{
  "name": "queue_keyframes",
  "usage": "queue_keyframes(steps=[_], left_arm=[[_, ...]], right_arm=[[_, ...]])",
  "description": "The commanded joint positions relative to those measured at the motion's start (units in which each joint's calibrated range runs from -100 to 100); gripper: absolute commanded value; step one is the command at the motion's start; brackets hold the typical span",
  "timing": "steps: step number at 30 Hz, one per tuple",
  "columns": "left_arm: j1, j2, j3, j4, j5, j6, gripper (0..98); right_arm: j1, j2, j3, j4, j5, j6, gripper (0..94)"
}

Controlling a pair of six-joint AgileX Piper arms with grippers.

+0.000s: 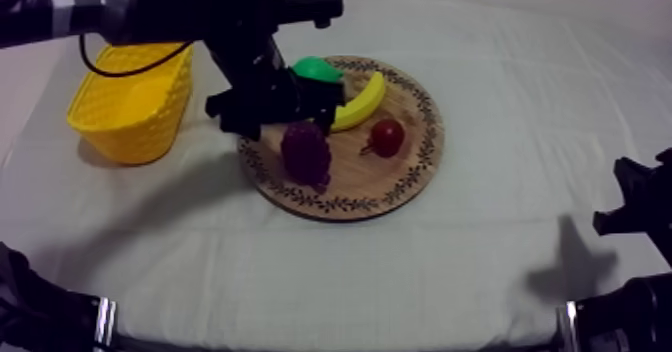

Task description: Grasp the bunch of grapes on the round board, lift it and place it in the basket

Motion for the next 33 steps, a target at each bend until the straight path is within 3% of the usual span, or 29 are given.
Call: queue_keyframes(steps=[1,23,33], left_arm=[[-0.24,1.36,0.16,0.32,-0.84,-0.32,84.0],[-0.95,12.14,-8.70,2.56,4.84,-2.57,82.0],[-1.05,13.30,-10.33,2.95,6.13,-3.34,72.6]], right_arm=[[0.01,0.02,-0.01,0.01,0.01,0.00,0.3],[0.01,0.02,-0.01,0.01,0.01,0.00,0.3],[0.01,0.02,-0.01,0.01,0.01,0.00,0.3]])
